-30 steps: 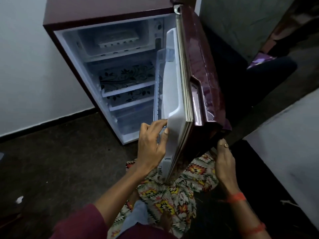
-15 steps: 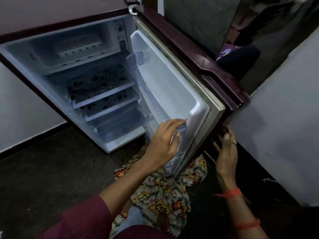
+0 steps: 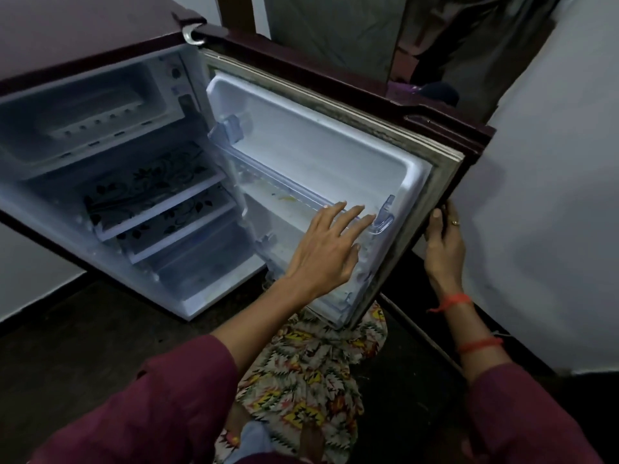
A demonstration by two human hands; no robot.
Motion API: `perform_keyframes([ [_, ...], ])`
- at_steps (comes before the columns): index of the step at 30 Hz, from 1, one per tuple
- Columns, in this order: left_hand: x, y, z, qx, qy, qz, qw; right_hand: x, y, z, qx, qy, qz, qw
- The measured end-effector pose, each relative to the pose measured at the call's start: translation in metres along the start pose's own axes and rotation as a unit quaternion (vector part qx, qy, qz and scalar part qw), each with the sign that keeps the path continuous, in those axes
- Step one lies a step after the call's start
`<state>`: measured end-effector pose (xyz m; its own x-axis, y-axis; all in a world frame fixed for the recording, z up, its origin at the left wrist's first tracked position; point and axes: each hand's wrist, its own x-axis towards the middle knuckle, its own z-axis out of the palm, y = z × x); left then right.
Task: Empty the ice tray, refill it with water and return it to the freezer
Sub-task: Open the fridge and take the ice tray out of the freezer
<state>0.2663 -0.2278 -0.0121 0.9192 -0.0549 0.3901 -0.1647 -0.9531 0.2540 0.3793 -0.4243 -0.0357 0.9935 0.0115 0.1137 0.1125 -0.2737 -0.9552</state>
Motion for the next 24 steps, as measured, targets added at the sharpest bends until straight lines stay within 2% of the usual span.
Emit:
perform_keyframes([
  [9,0.040,0.006,0.027,0.020,-0.090,0.005,0.996,0.066,0.011,0.001,-0.085,0.036,0.003,0.996],
  [17,0.069,0.009,0.036,0.052,-0.135,0.007,0.989,0.108,0.022,0.005,-0.024,0.109,0.082,0.990],
  [24,0.086,0.006,0.037,0.060,-0.153,0.024,0.986,0.133,0.024,0.012,-0.012,0.117,0.102,0.988],
])
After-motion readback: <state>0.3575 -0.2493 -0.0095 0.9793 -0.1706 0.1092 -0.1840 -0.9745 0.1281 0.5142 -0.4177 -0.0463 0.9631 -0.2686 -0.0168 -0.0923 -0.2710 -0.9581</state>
